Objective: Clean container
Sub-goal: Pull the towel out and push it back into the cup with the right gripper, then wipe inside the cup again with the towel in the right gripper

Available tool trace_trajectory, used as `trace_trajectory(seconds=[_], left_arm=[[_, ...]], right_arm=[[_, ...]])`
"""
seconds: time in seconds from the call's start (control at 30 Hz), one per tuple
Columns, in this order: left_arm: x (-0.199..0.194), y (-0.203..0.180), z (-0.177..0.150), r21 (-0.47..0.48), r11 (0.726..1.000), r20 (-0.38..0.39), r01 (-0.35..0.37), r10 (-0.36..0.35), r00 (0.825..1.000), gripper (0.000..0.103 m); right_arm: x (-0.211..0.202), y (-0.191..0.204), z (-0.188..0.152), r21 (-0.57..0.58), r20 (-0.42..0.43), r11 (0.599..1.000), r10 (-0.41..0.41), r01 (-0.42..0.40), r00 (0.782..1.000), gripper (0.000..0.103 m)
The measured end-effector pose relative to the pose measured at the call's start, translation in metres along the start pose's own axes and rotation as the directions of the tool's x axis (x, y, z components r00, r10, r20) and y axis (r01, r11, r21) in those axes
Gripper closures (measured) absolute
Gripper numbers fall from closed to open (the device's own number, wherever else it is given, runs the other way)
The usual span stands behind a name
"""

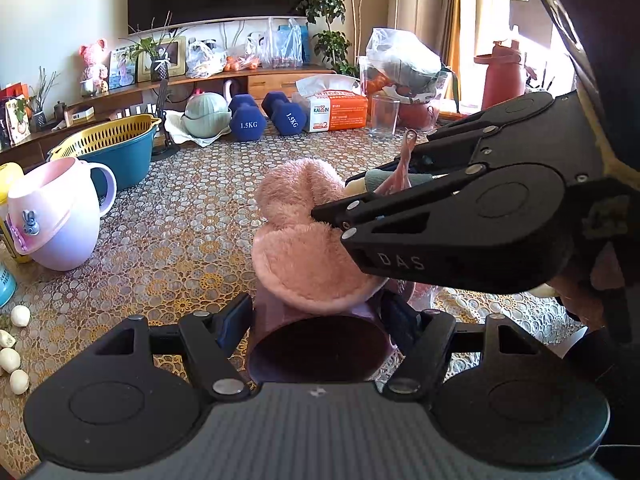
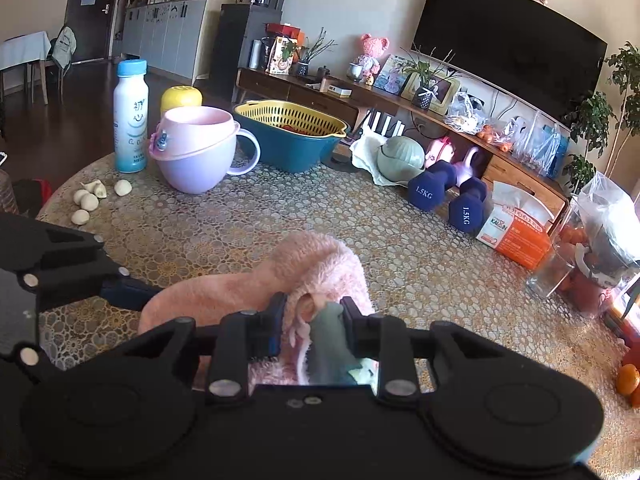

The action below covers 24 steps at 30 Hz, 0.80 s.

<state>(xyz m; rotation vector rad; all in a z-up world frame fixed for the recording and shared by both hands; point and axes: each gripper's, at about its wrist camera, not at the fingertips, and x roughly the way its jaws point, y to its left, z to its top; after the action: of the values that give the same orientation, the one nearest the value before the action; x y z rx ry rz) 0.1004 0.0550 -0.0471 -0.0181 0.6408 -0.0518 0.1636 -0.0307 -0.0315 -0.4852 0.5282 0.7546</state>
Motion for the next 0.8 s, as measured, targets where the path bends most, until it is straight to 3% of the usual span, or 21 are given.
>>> trace_trajectory(seconds=[0.2,0.43,0.6,0.8], left_arm=[[0.002,-0.001,0.003,0.011,1.0,-0.011,-0.005,0.005,1.0,0.033],[0.004,0.019,0.007,-0.112,0.993,-0.043,0.03,-0.036,0.998,0.034],[0.005,0.028,0.007,-0.173,0.984,-0.054,0.049,-0.059,0.997,0.034],[0.005,0.031,0.007,-0.199,0.978,-0.056,0.058,-0.071,0.996,0.034]], right_arm=[[0.015,-0.011,-0.001,-0.003,-0.026,0.995,-0.096,0.096,0.995,0.076],[-0.009,-0.052,-0.007,0.134,-0.003,0.98,-0.146,0.146,0.989,0.078],[-0.046,-0.064,-0.002,0.167,0.06,0.979,-0.132,0.121,0.989,0.078],[-0.073,-0.041,0.007,0.085,0.123,0.996,-0.02,0.009,0.992,0.078]])
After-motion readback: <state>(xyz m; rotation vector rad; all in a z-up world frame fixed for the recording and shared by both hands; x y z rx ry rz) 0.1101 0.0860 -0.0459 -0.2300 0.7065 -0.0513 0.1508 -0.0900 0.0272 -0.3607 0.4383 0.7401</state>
